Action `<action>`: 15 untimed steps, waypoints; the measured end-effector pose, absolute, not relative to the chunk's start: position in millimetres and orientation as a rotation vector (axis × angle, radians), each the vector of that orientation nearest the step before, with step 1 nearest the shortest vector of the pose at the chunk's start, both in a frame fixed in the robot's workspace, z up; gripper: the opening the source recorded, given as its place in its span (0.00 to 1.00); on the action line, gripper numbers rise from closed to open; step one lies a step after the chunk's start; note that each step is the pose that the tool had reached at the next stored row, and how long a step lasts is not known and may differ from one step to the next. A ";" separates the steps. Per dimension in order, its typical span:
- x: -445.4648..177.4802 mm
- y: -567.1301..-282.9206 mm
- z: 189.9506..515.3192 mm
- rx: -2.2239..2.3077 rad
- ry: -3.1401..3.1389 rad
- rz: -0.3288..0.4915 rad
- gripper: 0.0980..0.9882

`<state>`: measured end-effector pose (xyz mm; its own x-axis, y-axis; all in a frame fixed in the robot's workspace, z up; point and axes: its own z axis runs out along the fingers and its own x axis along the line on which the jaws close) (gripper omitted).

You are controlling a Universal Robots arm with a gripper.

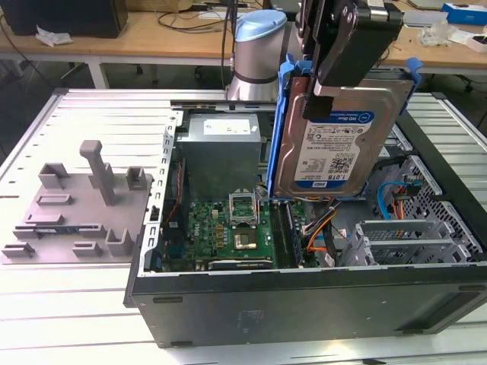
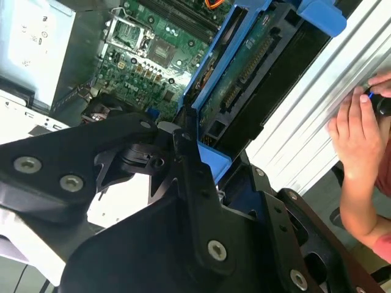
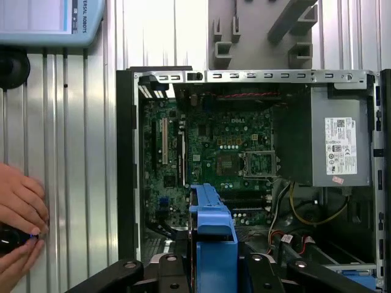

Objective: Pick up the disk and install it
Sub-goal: 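Pick up the disk, then insert the disk into the insertion slot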

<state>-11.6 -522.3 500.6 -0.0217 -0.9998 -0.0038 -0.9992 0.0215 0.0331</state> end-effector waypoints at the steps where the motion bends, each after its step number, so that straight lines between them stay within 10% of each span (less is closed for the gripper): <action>1: -11.6 -522.4 500.6 2.183 -2.231 -0.041 0.30; 15: -6.3 -523.9 500.4 2.182 -2.231 -0.041 0.30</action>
<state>-6.3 -523.9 500.4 -0.0226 -0.9997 -0.0037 -0.9992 0.0225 0.0331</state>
